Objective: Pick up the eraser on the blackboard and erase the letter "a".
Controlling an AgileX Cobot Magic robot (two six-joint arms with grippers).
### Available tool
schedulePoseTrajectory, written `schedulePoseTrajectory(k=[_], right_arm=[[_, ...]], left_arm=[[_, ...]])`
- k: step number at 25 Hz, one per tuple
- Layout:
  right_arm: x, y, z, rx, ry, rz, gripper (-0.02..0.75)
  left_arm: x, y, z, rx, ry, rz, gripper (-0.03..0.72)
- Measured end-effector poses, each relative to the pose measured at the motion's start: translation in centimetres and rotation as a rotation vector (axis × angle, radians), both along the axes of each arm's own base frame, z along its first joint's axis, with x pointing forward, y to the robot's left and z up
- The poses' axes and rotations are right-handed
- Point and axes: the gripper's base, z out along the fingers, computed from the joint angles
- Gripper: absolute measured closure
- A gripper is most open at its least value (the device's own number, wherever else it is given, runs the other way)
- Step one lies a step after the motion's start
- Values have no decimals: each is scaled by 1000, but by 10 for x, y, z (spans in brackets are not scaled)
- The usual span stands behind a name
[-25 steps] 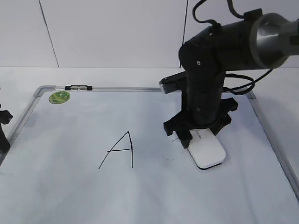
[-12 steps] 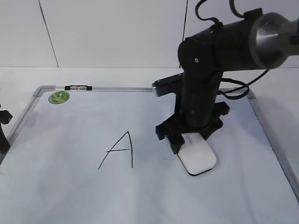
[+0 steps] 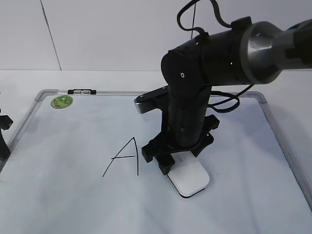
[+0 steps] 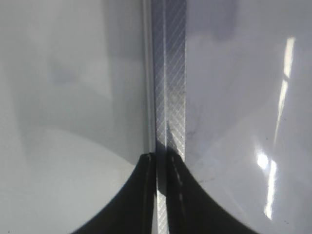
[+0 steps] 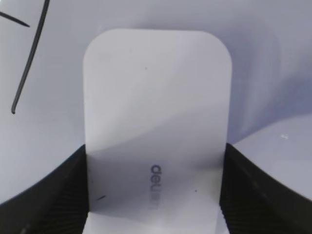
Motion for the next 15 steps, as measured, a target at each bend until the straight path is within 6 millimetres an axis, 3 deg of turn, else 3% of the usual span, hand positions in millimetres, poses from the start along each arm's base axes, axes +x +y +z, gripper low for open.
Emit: schedulePoseTrajectory(k=[4,11,15], right_arm=[[12,-15,-1,-3,-9,-61,183],[49,-75,0,-25,-30,-239,183],[54,-86,0,-23,-29,-279,183]], left_arm=[[0,0,0,0,0,0,669],[0,0,0,0,0,0,669],[0,0,0,0,0,0,669]])
